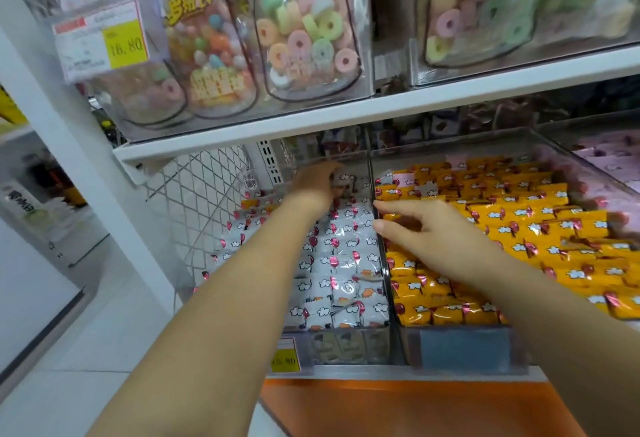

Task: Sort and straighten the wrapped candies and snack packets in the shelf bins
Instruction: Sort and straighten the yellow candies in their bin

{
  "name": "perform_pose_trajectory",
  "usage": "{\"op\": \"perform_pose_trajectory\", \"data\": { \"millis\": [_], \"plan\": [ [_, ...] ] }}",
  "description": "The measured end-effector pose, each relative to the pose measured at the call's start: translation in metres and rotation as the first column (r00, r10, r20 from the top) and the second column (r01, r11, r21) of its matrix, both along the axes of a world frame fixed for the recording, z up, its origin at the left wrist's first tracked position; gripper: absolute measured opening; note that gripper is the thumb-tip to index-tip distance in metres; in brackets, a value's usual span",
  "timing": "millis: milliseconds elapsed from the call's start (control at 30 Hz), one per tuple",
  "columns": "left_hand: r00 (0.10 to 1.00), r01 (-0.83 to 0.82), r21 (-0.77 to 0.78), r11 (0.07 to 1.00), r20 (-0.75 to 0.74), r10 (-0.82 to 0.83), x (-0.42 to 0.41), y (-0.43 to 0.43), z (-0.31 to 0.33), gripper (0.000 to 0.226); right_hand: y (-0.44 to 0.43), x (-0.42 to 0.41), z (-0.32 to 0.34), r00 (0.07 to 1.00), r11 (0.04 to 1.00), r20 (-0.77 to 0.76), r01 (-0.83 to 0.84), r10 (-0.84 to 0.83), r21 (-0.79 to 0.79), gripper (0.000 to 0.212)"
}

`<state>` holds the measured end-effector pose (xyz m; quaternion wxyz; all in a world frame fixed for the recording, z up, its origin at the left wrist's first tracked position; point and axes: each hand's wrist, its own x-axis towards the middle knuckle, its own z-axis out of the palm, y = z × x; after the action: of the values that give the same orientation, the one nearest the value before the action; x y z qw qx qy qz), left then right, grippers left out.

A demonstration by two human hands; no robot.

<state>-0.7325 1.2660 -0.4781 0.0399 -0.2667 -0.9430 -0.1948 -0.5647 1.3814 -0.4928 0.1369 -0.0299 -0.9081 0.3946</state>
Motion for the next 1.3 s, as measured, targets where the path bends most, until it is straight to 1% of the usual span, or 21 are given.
{"op": "perform_pose_trajectory", "data": {
  "millis": [67, 167, 233, 300, 333, 400, 467, 533, 600, 733, 800, 867, 933, 1000, 1067, 1133, 1200, 1300],
  "plan": [
    [0.999, -0.046, 0.04, 0.998, -0.027, 0.047, -0.005, 0.004, -0.011, 0.054, 0.001, -0.001, -0.002, 1.0, 1.0, -0.009, 0.012, -0.012, -0.002, 0.045],
    [0.99, -0.089, 0.111, 0.99, -0.095, 0.1, -0.005, 0.003, -0.018, 0.049, 0.001, -0.002, -0.001, 1.0, 1.0, -0.022, -0.001, 0.001, 0.0, 0.045],
    [0.978, -0.026, 0.137, 0.99, -0.2, 0.053, 0.0, 0.001, -0.016, 0.041, 0.0, -0.001, 0.0, 1.0, 1.0, -0.018, -0.011, 0.011, 0.0, 0.044],
    [0.964, 0.06, 0.085, 0.995, -0.265, -0.035, 0.007, -0.002, -0.011, 0.039, 0.0, -0.001, 0.0, 1.0, 1.0, -0.015, -0.011, 0.011, -0.004, 0.044],
    [0.964, 0.091, 0.024, 0.996, -0.253, -0.082, 0.009, -0.003, -0.011, 0.041, 0.0, -0.001, 0.0, 1.0, 1.0, -0.018, -0.008, 0.008, -0.004, 0.044],
    [0.974, 0.138, -0.112, 0.984, -0.164, -0.156, 0.011, -0.005, -0.016, 0.04, 0.001, -0.003, -0.001, 1.0, 1.0, -0.024, 0.0, -0.001, -0.006, 0.045],
    [0.983, 0.16, -0.19, 0.969, -0.062, -0.174, 0.012, -0.006, -0.022, 0.041, 0.001, -0.004, -0.002, 1.0, 1.0, -0.027, 0.002, -0.002, -0.005, 0.045],
    [0.987, 0.156, -0.22, 0.963, -0.007, -0.162, 0.01, -0.005, -0.025, 0.044, 0.001, -0.003, -0.003, 0.999, 1.0, -0.032, -0.003, 0.003, 0.006, 0.046],
    [0.987, 0.16, -0.241, 0.957, 0.014, -0.161, 0.008, -0.004, -0.022, 0.046, 0.001, -0.003, -0.003, 0.999, 1.0, -0.034, -0.001, 0.002, 0.004, 0.045],
    [0.977, 0.198, -0.271, 0.942, -0.025, -0.213, 0.011, -0.004, -0.023, 0.053, 0.0, -0.001, -0.001, 1.0, 1.0, -0.02, -0.001, 0.0, -0.021, 0.045],
    [0.97, 0.239, -0.312, 0.92, 0.03, -0.241, 0.012, -0.005, -0.019, 0.051, 0.0, -0.001, -0.001, 1.0, 1.0, -0.016, 0.0, 0.0, -0.029, 0.045],
    [0.971, 0.237, -0.325, 0.915, 0.104, -0.215, 0.013, -0.002, -0.01, 0.05, 0.0, -0.001, -0.001, 1.0, 1.0, -0.009, -0.001, 0.001, -0.029, 0.045],
    [0.978, 0.206, -0.283, 0.937, 0.088, -0.189, 0.016, -0.001, -0.003, 0.048, -0.001, 0.0, 0.001, 1.0, 1.0, -0.005, 0.001, -0.001, -0.01, 0.045],
    [0.991, 0.129, -0.17, 0.977, -0.003, -0.132, 0.015, -0.01, -0.006, 0.043, -0.005, 0.001, 0.004, 1.0, 0.999, -0.017, 0.016, -0.015, 0.028, 0.044],
    [0.997, -0.006, -0.023, 1.0, -0.076, 0.005, 0.008, -0.029, -0.012, 0.039, -0.009, 0.0, 0.007, 0.998, 0.997, -0.056, 0.045, -0.042, 0.063, 0.041],
    [0.984, -0.141, 0.065, 0.988, -0.1, 0.147, -0.002, -0.052, -0.015, 0.038, -0.015, -0.004, 0.008, 0.993, 0.994, -0.09, 0.077, -0.07, 0.083, 0.038],
    [0.969, -0.221, 0.071, 0.973, -0.096, 0.227, -0.011, -0.073, -0.017, 0.036, -0.02, -0.009, 0.007, 0.992, 0.993, -0.095, 0.089, -0.081, 0.078, 0.036],
    [0.972, -0.219, 0.018, 0.976, -0.084, 0.22, -0.015, -0.091, -0.019, 0.034, -0.024, -0.014, 0.006, 0.991, 0.993, -0.092, 0.102, -0.097, 0.051, 0.035]
  ]
}}
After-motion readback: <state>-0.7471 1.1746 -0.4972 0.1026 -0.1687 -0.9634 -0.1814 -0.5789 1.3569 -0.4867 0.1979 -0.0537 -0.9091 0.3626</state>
